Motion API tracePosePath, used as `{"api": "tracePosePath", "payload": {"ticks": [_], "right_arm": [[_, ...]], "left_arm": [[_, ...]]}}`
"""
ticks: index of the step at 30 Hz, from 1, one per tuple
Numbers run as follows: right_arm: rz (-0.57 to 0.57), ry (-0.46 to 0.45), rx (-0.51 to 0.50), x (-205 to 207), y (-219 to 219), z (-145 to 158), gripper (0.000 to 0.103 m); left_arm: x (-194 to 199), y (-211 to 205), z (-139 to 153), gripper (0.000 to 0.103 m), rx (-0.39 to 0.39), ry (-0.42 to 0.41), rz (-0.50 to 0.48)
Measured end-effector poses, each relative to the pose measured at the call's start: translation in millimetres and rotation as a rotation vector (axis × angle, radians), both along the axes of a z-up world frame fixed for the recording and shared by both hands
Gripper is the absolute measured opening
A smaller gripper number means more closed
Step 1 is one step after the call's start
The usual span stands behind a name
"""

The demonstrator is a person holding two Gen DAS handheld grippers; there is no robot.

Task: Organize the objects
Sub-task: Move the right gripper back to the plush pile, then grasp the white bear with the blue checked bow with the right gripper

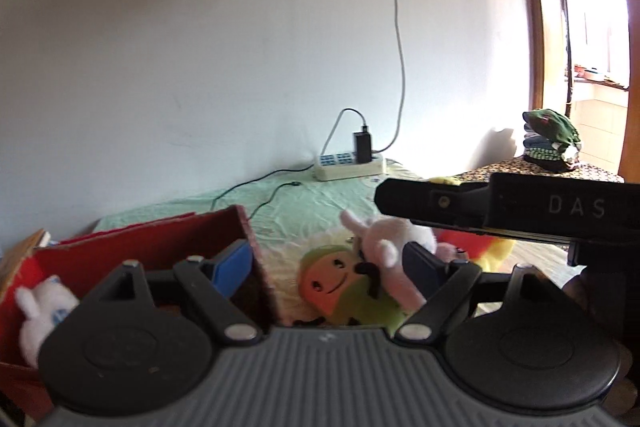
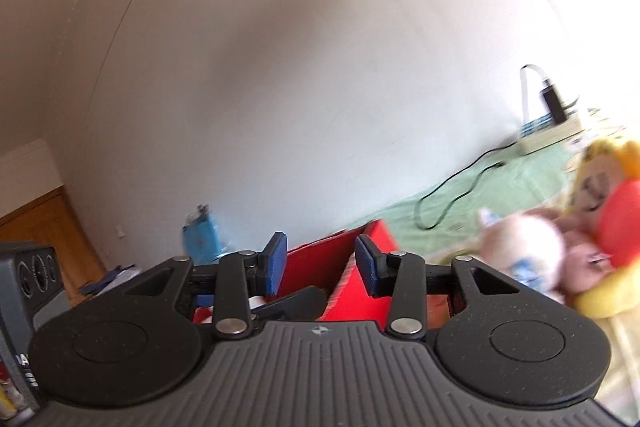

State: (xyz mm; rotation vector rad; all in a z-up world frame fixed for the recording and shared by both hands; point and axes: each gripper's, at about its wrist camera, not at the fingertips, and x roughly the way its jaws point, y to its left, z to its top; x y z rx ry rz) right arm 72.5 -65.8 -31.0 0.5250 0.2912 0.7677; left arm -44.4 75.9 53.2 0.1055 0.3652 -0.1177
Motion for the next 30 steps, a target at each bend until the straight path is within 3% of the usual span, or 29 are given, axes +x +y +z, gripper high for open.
{"api": "tracePosePath", "payload": {"ticks": [10,13,16,23,30], "right_arm": [[-0.158,0.15,0.055,48,-68,-54,0.042],[-0.112,0.25,0.142,61,-81,-71,0.042],[-0.053,0.306,0.207,73,-83,-79,0.042],[0.001,0.353,0.211,68,-80,-85,0.042],[-0.016,0.429,0.148,77,-68,-94,0.042]], "left_arm": [[60,-61,-38,0.084,0.052,0.082,-0.068],[79,-63,-46,0.083,0.061,0.109,-0.062],[89,-58,-55,0.08,0.006,0.153,-0.068],[101,-37,-74,0.073,-0.114,0.238,-0.058],[104,-41,-76,0.065,-0.082,0.212,-0.048]]}}
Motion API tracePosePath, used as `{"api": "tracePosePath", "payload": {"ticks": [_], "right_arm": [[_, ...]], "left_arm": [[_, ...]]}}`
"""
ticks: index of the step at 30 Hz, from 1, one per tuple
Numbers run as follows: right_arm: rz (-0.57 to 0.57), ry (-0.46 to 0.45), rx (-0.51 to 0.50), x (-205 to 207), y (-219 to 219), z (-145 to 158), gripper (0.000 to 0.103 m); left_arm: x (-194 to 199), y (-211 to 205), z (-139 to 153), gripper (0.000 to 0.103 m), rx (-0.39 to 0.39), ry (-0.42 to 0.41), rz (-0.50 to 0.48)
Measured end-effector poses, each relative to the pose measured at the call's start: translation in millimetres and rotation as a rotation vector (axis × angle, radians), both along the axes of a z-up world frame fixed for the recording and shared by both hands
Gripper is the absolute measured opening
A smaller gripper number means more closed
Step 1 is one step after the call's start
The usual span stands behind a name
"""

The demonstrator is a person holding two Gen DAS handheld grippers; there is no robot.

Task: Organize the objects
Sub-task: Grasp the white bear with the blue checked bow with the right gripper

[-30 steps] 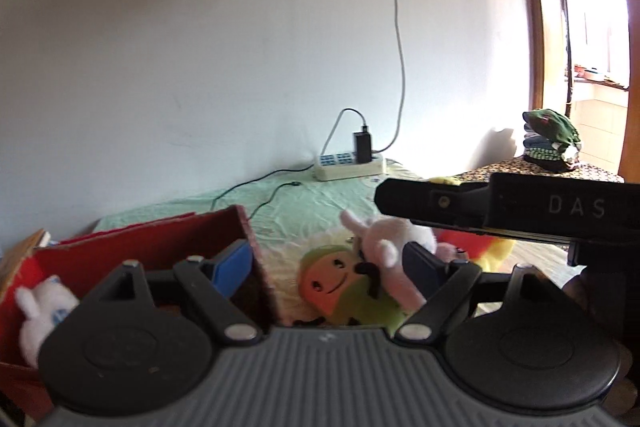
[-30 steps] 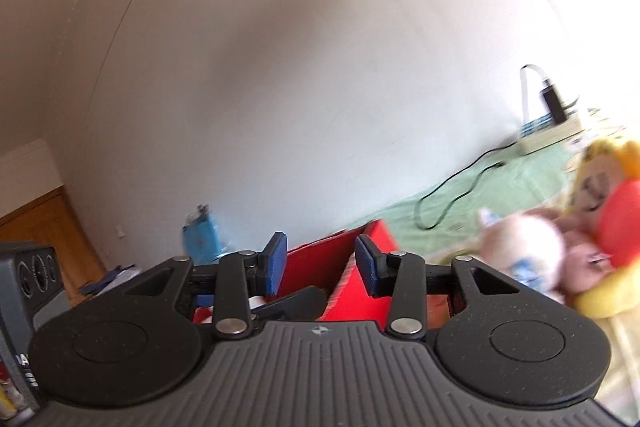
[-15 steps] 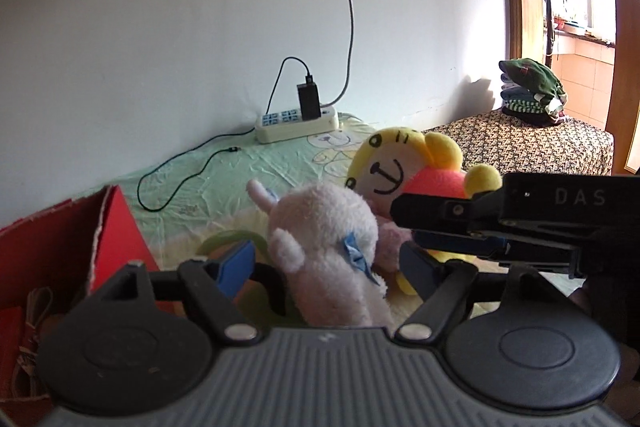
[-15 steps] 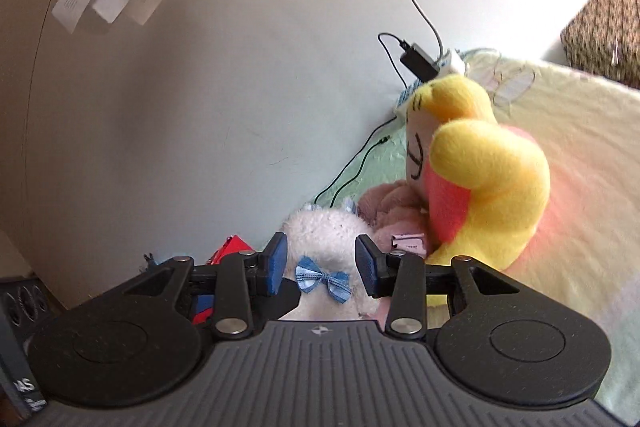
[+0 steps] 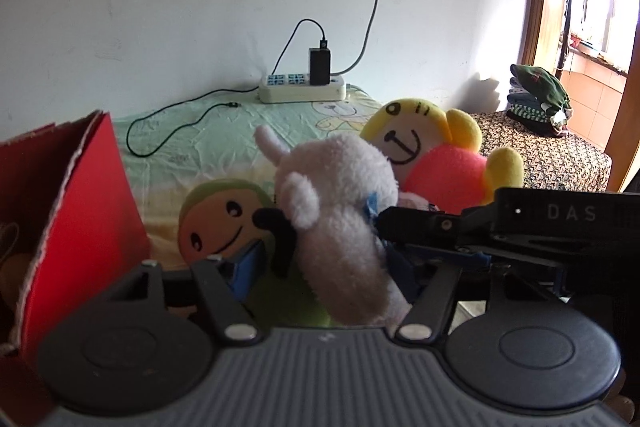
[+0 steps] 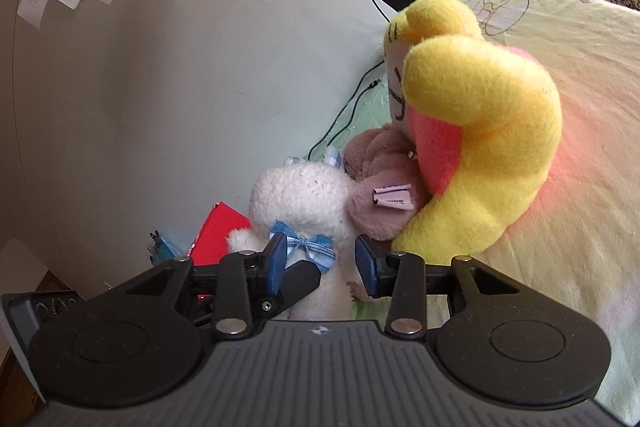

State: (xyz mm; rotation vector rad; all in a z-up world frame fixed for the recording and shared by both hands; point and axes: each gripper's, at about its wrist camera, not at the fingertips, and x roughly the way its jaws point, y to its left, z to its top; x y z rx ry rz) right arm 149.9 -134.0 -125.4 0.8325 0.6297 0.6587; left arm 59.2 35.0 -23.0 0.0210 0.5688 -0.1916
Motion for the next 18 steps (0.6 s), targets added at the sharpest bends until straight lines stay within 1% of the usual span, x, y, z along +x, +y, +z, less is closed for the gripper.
{"api": "tracePosePath", "payload": {"ticks": [2,4,6,8,10,11,15,17,18], "right_arm": [[-0.007,0.015,0.005,1,1,-3,0.048],[-0.013,0.023,0.009,3,2,-5,0.056],[0.006,0.032,0.032,4,3,-8,0.058],[0.051,0.053,0.08,6,2,-11,0.058],[0.063,0.044,0.102,3,-2,-11,0.047],[0.059,0.031,0.101,1,-3,-10,0.045],[0.064,-0.015,0.072,-9,-6,-4,0.038],[0.073,-0.031,0.059,-13,-5,-2,0.037],[0.081,-0.036,0.057,-15,-6,-2,0.037]], "left_arm": [[0,2,1,0.062,-0.015,0.002,-0.005],[1,4,2,0.06,-0.03,0.005,-0.007],[1,7,2,0.058,-0.043,0.01,-0.012],[0,8,3,0.057,-0.052,0.012,-0.023],[-2,8,4,0.056,-0.059,0.013,-0.036],[-3,7,5,0.056,-0.062,0.012,-0.044],[-6,4,6,0.056,-0.053,0.009,-0.056],[-6,4,6,0.057,-0.049,0.011,-0.054],[-6,4,6,0.059,-0.045,0.012,-0.052]]}}
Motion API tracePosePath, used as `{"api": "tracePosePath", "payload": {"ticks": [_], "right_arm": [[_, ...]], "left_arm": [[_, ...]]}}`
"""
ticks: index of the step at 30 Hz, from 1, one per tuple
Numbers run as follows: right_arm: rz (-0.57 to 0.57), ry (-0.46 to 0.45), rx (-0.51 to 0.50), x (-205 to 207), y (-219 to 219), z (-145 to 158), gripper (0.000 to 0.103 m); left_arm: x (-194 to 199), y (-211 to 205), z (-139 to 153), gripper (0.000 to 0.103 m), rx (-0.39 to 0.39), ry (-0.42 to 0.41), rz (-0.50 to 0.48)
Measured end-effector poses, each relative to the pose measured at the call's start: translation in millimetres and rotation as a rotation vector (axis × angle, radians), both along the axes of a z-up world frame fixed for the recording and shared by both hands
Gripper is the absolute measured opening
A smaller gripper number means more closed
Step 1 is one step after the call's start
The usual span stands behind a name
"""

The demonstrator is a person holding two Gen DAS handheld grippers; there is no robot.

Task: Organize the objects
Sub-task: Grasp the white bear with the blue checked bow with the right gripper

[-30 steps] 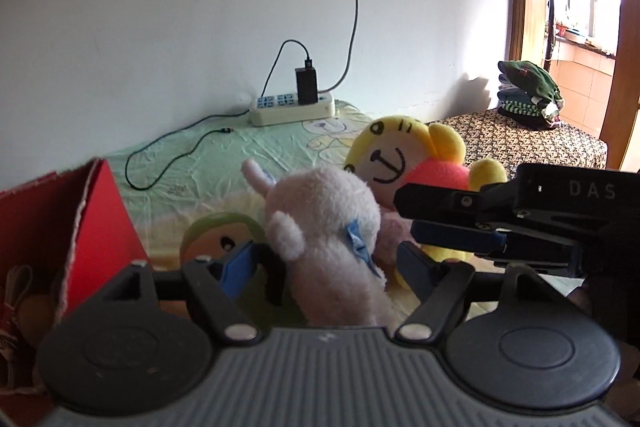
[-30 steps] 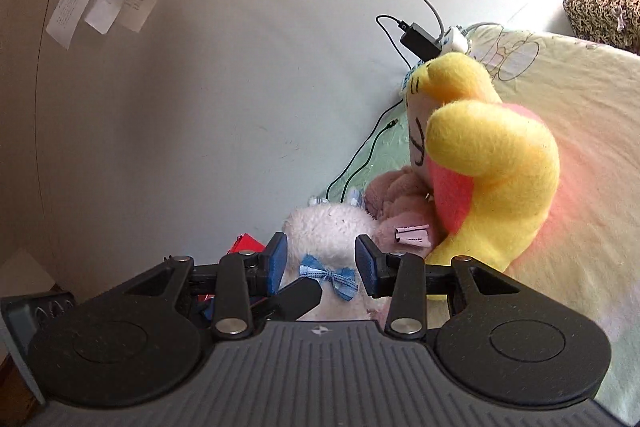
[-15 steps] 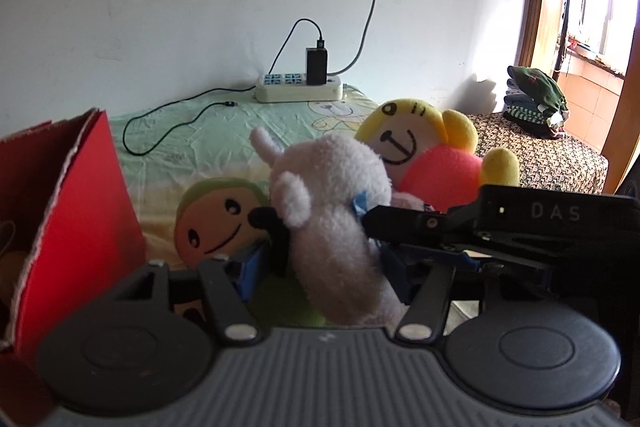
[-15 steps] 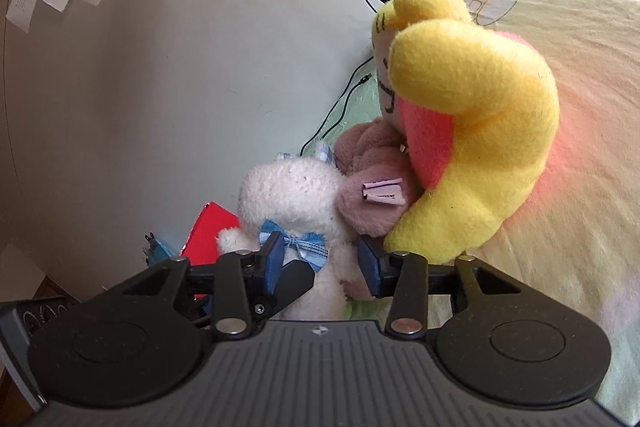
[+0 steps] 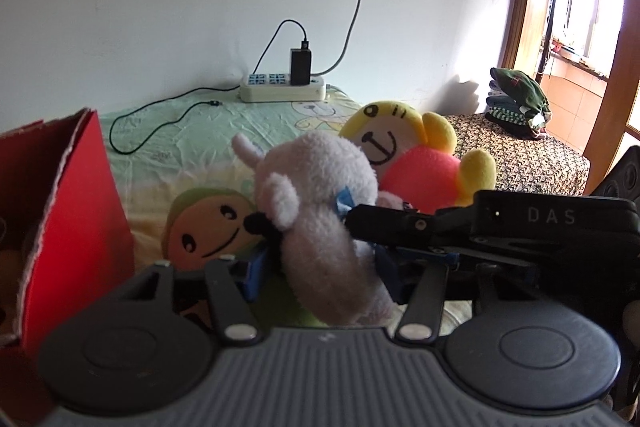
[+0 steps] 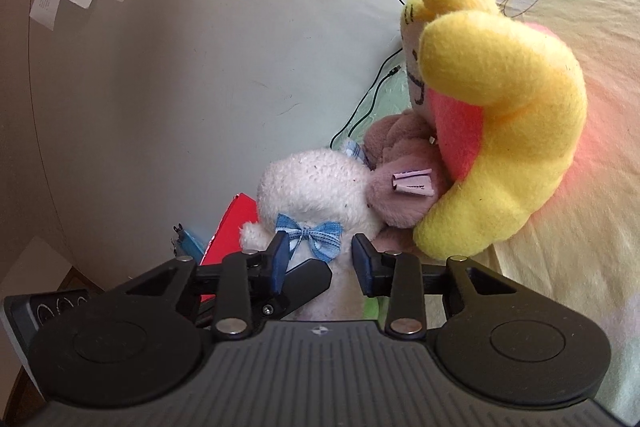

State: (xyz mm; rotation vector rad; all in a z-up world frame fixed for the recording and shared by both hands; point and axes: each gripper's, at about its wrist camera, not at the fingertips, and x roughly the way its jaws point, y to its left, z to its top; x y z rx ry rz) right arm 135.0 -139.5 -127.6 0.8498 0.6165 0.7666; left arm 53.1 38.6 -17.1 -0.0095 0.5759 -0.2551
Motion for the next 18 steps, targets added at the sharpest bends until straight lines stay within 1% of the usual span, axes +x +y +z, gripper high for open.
{"api": "tracePosePath", "payload": {"ticks": [1,2,3,5,6,8,11,12,13,15,17,18], "right_arm": [[0.013,-0.003,0.005,-1,-1,0,0.036],[0.03,-0.004,0.018,-2,-2,0,0.035],[0.043,-0.004,0.032,-3,0,2,0.035],[0.035,-0.001,0.038,3,3,2,0.034],[0.021,0.008,0.038,3,2,1,0.035],[-0.034,0.026,0.02,2,0,-3,0.039],[-0.037,0.063,0.059,6,-2,-8,0.047],[-0.027,0.083,0.07,8,-2,-11,0.054],[-0.018,0.107,0.079,12,0,-13,0.059],[-0.004,0.132,0.092,15,3,-18,0.059],[-0.001,0.13,0.099,16,3,-19,0.058],[0.005,0.123,0.102,15,2,-19,0.052]], "left_arm": [[0,0,0,0.062,0.006,0.0,0.004],[0,-1,0,0.068,0.013,-0.002,0.014],[-1,0,0,0.069,0.013,-0.009,0.018],[0,0,0,0.066,0.008,-0.006,0.017],[0,0,0,0.061,0.009,-0.005,0.015],[1,1,0,0.059,-0.007,0.007,0.0],[3,2,-1,0.059,-0.016,0.014,-0.002],[3,2,-1,0.06,-0.017,0.015,0.0],[3,2,-1,0.06,-0.018,0.015,0.003],[3,3,-1,0.059,-0.025,0.015,0.007],[4,4,0,0.058,-0.03,0.018,0.004],[4,4,0,0.057,-0.032,0.02,0.002]]}}
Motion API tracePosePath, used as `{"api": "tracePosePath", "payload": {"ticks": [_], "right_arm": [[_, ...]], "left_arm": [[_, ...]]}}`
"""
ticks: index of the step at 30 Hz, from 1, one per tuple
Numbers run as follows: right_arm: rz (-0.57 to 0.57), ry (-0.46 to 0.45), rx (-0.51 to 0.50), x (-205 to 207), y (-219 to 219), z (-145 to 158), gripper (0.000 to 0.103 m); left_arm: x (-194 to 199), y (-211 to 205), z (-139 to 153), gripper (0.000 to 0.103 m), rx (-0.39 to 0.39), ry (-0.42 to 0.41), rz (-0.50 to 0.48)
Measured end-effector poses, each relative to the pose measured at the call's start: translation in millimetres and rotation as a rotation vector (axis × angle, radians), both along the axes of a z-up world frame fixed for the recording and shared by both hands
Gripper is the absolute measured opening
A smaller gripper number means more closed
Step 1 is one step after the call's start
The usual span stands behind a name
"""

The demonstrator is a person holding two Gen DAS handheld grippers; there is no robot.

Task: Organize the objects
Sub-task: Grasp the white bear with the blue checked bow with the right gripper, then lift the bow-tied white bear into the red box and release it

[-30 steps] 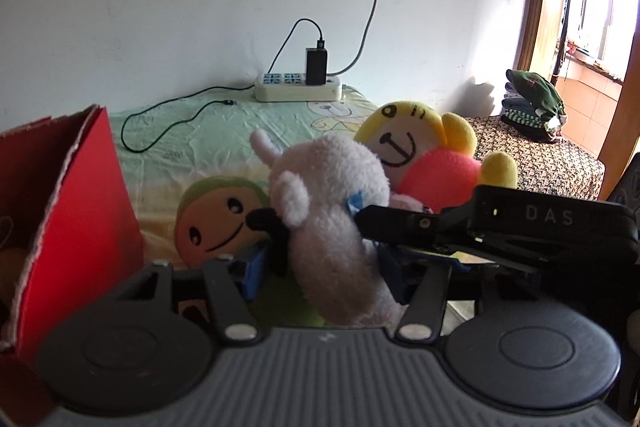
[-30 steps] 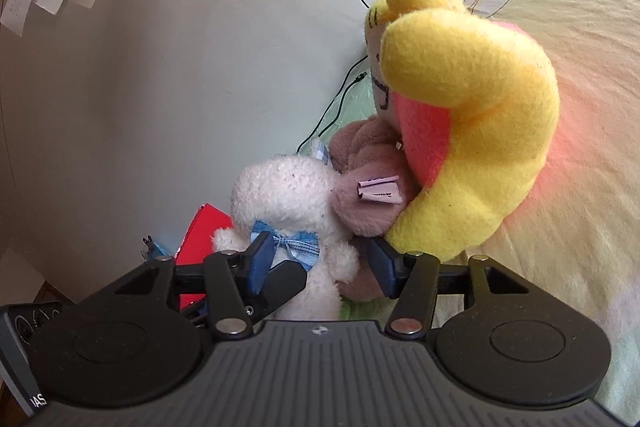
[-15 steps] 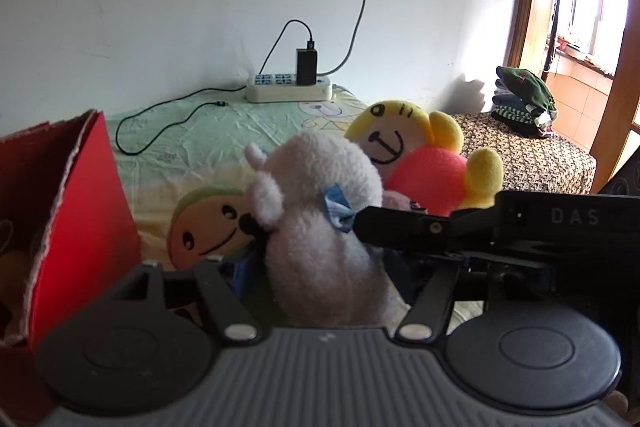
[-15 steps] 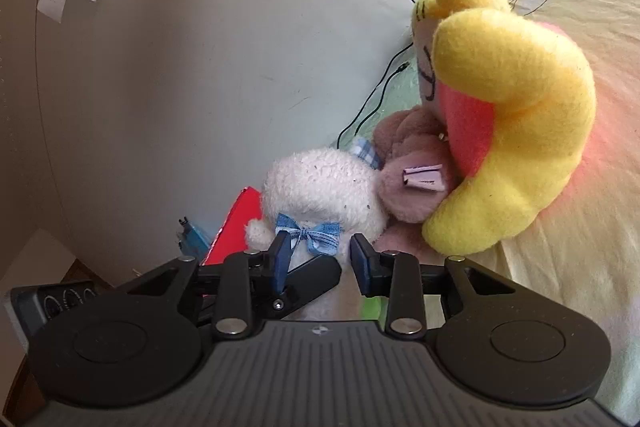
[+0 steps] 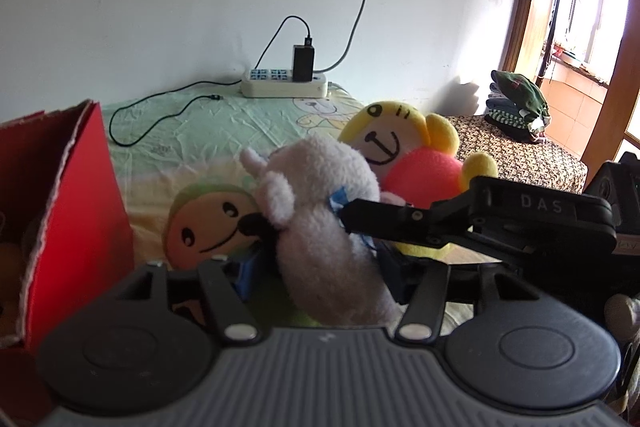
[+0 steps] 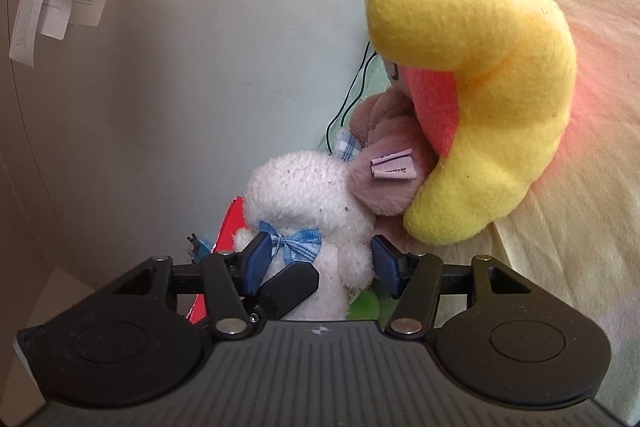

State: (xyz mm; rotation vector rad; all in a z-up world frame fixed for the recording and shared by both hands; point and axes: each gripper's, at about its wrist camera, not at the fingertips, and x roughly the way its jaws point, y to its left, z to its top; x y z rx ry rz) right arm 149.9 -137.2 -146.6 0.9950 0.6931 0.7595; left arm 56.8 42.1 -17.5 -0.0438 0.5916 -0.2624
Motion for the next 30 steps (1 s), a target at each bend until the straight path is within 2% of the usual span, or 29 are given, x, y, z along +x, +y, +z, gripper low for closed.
{"api": "tracePosePath", "payload": {"ticks": [1,7,14,23,26,30], "right_arm": [[0.01,-0.009,0.01,-1,0,0,0.043],[0.019,-0.069,0.02,-11,-4,4,0.035],[0.0,-0.159,-0.027,-24,-5,12,0.035],[-0.055,-0.259,-0.031,-40,-8,27,0.034],[-0.089,-0.284,-0.052,-43,-1,42,0.034],[-0.11,-0.288,-0.03,-46,2,51,0.034]], "left_arm": [[-1,-1,0,0.057,0.003,-0.003,0.001],[-9,-4,4,0.057,0.012,-0.046,-0.005],[-19,-13,8,0.057,0.036,-0.092,-0.001],[-35,-12,17,0.057,-0.016,-0.146,-0.033],[-40,-12,21,0.057,-0.026,-0.162,-0.044],[-50,-9,28,0.057,-0.035,-0.2,-0.051]]}}
